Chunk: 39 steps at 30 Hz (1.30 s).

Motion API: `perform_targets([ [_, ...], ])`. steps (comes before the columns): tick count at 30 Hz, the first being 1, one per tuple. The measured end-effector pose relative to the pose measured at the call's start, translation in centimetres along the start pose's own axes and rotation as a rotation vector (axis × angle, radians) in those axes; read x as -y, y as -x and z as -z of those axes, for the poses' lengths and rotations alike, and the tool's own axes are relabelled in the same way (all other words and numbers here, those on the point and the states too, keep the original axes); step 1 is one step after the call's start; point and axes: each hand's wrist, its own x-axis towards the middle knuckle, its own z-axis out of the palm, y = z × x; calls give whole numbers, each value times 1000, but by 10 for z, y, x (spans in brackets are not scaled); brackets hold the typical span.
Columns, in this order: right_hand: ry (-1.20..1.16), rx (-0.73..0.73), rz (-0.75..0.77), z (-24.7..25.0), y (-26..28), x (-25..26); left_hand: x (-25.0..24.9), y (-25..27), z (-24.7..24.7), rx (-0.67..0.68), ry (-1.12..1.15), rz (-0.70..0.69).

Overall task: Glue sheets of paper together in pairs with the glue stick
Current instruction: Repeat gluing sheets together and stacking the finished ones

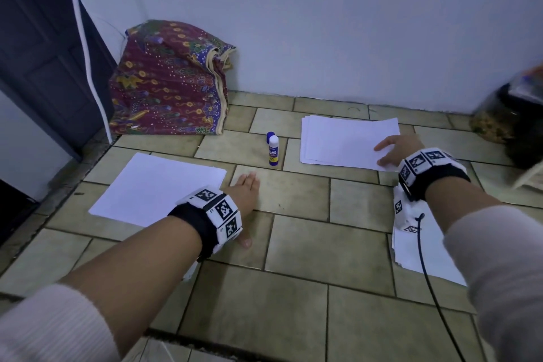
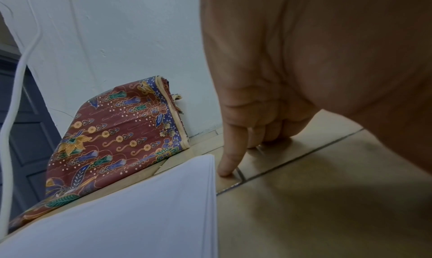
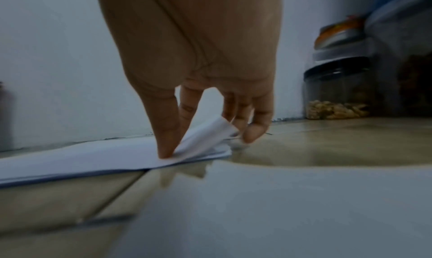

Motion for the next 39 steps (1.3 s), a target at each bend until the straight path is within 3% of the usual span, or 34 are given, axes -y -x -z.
perform_targets([
  [3, 224, 13, -39, 5, 3, 9, -3, -1, 5, -37, 26, -9],
  [7, 337, 36, -31, 6, 10, 16, 2, -6, -1, -23, -12, -16],
  [12, 271, 85, -2, 2, 49, 12, 13, -14, -12, -21, -67, -61],
  [21, 293, 285, -66, -57, 144, -26, 15, -10, -11, -68, -40, -106],
  [26, 319, 377, -60, -59, 155, -31, 16, -5, -12, -92, -43, -111],
  [34, 398, 362, -26, -61, 158, -33, 15, 6, -13, -153, 7, -143],
  [39, 406, 343, -16, -74, 142, -40, 40, 13, -14, -245, 245, -251],
])
